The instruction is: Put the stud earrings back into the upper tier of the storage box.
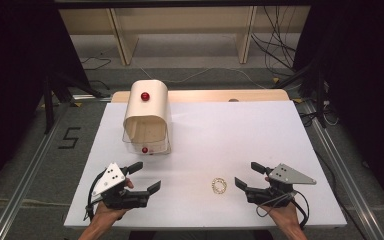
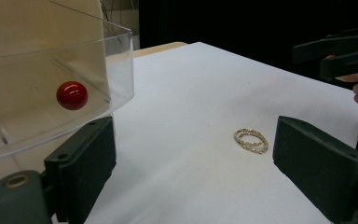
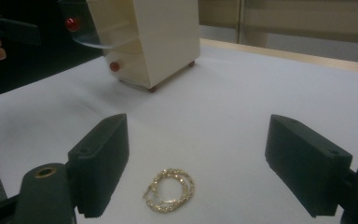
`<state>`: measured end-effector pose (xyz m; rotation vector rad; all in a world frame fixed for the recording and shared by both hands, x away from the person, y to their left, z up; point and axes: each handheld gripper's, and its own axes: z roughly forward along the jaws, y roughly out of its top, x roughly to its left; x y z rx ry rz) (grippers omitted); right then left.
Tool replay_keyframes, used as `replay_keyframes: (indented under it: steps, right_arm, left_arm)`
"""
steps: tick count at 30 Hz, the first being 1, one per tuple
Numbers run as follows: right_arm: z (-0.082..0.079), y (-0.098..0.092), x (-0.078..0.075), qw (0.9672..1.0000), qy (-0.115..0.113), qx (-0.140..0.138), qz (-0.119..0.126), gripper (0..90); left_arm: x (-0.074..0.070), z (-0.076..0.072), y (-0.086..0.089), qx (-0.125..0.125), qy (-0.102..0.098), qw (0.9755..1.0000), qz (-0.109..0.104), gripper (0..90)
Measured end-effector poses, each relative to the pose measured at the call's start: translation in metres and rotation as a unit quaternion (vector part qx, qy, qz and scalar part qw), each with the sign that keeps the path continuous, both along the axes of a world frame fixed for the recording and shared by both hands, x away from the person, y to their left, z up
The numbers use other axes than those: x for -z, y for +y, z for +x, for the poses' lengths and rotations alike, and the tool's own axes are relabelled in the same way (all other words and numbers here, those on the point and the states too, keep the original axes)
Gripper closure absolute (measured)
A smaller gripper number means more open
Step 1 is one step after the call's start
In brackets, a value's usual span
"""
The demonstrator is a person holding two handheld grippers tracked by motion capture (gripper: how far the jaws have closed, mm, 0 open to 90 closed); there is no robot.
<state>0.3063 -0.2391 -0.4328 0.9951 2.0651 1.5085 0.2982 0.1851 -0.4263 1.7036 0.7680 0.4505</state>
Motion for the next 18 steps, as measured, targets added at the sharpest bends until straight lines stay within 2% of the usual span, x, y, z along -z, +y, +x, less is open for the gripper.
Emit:
replay_keyframes:
  steps: [14,18]
  right_arm:
    - [0.0017,0.0015,-0.0025,1.0000,-0.004,-0.001,-0.006,23.4]
    - [0.0043,0.0057,-0.0038,0.9999,0.008,-0.009,-0.007,25.5]
  left_arm:
    - [0.0004,0.0001,-0.0005,0.001,0.001,1.0000,0.002,12.8]
    - [0.0004,0.0002,-0.0004,0.001,0.001,1.0000,0.002,12.7]
